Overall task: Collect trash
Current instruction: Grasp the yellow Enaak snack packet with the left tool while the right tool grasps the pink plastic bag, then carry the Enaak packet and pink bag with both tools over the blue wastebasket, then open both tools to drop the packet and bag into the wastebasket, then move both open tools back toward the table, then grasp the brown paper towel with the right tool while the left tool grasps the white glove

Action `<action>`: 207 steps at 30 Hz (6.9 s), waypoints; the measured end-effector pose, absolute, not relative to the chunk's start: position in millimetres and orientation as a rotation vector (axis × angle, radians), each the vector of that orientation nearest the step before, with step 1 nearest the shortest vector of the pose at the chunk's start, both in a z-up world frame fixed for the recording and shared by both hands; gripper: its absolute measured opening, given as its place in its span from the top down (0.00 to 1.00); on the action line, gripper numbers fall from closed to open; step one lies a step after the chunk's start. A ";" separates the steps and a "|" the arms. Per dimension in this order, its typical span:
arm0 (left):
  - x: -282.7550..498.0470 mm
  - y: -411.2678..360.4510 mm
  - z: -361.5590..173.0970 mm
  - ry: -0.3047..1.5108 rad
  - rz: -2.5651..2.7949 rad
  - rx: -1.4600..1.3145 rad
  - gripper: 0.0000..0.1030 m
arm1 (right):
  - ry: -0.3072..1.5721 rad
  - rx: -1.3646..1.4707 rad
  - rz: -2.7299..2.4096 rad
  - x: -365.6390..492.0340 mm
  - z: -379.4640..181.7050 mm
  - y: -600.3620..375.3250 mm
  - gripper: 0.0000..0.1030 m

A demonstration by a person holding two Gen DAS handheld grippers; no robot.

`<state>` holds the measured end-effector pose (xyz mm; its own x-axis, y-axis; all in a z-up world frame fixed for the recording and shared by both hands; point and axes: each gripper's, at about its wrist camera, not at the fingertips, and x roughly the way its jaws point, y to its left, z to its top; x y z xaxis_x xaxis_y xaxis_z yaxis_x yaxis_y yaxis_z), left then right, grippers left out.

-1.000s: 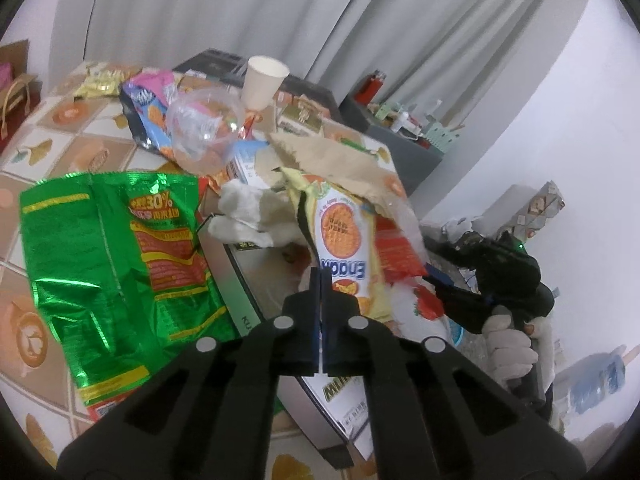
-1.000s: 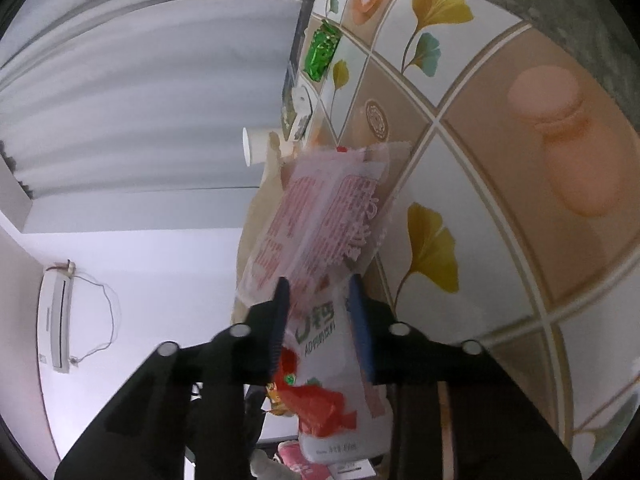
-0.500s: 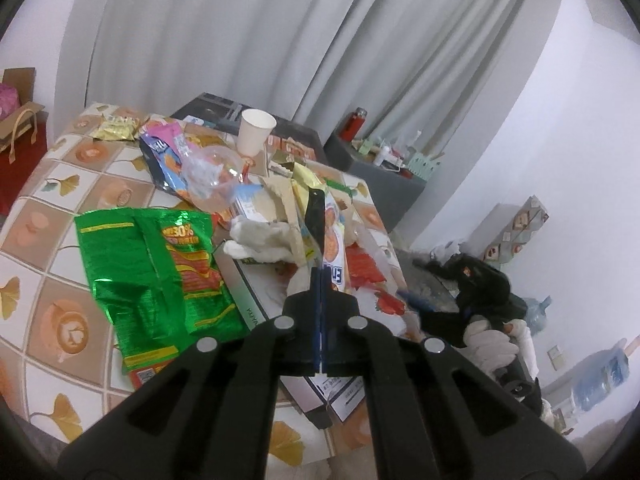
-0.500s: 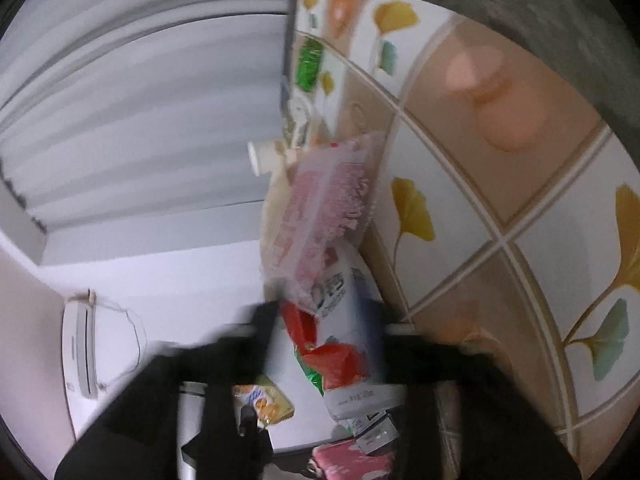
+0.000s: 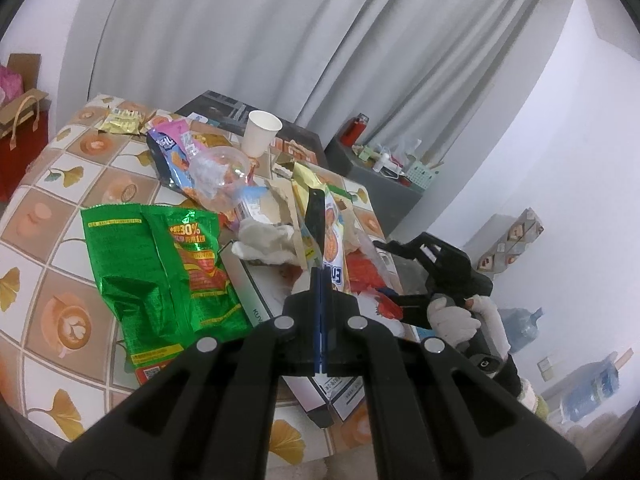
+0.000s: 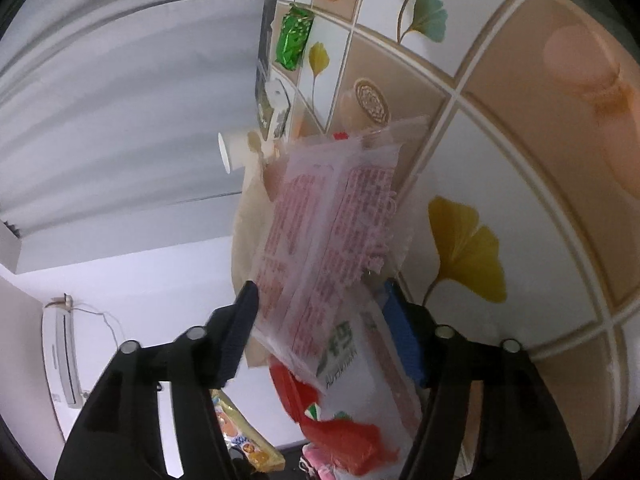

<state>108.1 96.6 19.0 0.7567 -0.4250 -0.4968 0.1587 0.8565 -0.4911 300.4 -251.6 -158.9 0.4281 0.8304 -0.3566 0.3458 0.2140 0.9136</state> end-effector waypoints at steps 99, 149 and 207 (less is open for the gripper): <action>346.9 -544.1 -162.9 1.119 -0.727 0.236 0.55 | 0.810 1.467 -0.373 173.8 -331.6 -688.6 0.43; 151.1 -162.6 37.5 0.708 -0.706 -0.043 0.24 | 0.528 0.315 -0.398 14.4 -69.1 -494.5 0.06; 189.5 28.4 3.7 0.730 -0.327 -0.235 0.54 | 0.800 0.624 0.519 200.7 -40.4 -280.8 0.12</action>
